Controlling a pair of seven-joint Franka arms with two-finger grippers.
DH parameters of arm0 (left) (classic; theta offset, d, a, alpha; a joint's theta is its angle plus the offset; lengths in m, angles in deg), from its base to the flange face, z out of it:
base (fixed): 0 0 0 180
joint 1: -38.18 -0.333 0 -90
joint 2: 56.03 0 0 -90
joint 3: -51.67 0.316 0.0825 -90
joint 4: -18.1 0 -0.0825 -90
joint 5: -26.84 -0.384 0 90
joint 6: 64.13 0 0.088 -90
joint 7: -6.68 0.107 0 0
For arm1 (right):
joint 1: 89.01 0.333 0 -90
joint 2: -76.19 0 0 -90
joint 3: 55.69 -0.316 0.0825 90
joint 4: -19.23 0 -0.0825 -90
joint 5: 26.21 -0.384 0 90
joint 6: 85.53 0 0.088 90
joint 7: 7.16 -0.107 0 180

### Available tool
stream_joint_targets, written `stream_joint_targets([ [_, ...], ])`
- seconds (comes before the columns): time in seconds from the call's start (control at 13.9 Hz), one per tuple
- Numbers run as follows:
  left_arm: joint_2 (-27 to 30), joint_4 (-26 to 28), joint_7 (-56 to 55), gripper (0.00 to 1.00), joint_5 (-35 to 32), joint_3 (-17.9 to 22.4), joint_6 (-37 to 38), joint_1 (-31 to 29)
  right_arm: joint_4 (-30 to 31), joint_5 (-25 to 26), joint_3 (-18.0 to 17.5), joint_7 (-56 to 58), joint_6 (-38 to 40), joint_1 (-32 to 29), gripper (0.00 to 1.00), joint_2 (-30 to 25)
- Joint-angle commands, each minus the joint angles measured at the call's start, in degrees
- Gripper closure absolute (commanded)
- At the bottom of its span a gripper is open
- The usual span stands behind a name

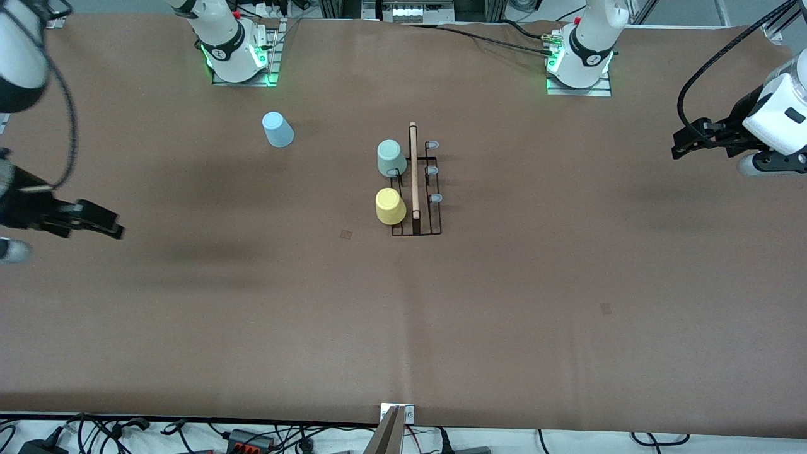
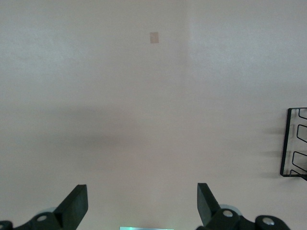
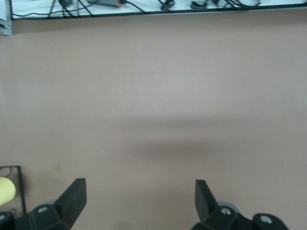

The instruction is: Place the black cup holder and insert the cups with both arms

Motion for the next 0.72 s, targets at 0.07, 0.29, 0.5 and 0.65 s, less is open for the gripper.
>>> stream_joint_targets([
  [0.07,0.3,-0.7,-0.1,0.0,0.2,0.0,1.0,-0.1,9.8,3.6,-1.4,1.1,0.3,-1.2,0.0,-7.4],
  [0.29,0.3,-0.7,-0.1,0.0,0.2,0.0,1.0,-0.1,19.7,4.0,-1.3,1.2,-2.9,-1.0,0.0,-14.8],
  [0.5,0.3,-0.7,-0.1,0.0,0.2,0.0,1.0,-0.1,29.9,4.0,-1.3,1.2,-4.9,-1.0,0.0,-21.9],
  [0.65,0.3,-0.7,0.0,0.0,0.2,0.0,1.0,-0.1,34.0,4.0,-1.3,1.2,-5.0,-1.0,0.0,-25.1],
])
